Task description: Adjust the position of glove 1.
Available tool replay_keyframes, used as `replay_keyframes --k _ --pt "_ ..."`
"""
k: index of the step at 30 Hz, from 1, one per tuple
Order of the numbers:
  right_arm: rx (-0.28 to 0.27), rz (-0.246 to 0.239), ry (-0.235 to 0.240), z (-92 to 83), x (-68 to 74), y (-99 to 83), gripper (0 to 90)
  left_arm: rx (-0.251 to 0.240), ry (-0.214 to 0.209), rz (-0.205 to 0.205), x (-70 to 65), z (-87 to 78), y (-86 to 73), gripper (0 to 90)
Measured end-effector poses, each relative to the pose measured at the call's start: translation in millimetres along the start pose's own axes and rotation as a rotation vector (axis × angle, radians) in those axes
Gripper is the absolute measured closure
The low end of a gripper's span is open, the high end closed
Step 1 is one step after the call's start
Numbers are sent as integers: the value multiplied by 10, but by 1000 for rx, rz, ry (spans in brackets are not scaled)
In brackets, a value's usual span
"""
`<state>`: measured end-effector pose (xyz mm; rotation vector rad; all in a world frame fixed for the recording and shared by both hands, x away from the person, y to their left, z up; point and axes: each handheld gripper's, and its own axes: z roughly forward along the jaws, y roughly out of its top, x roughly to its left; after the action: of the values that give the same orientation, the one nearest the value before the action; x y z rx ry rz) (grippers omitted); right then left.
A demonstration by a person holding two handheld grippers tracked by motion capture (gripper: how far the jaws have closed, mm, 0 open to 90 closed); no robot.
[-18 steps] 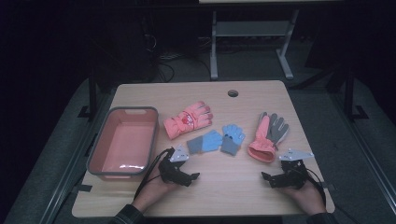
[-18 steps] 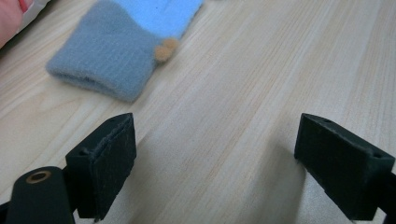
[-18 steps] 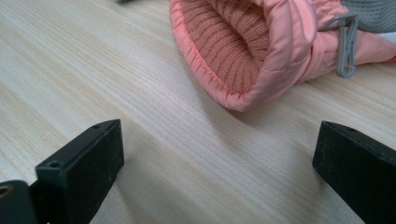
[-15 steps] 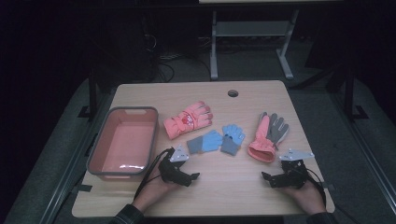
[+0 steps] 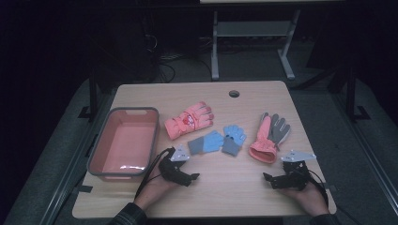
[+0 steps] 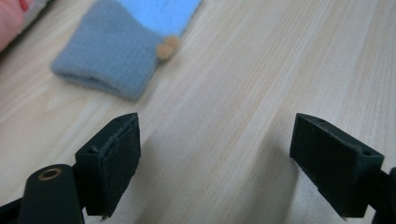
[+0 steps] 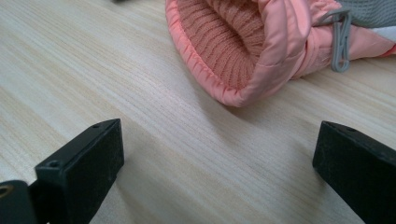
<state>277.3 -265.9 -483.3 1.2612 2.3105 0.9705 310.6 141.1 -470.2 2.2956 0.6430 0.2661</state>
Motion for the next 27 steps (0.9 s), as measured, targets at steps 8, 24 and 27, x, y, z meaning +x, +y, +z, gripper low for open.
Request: replay_keyframes --k 8,24,27 --pt "0 2 -2 -1 2 -1 17 -31 -3 -25 40 -58 150 247" --pt "-1 7 -7 -7 8 -8 17 -5 95 -80 197 127 519 897" --pt "-1 7 -7 -7 8 -8 17 -7 110 -84 233 166 551 897"
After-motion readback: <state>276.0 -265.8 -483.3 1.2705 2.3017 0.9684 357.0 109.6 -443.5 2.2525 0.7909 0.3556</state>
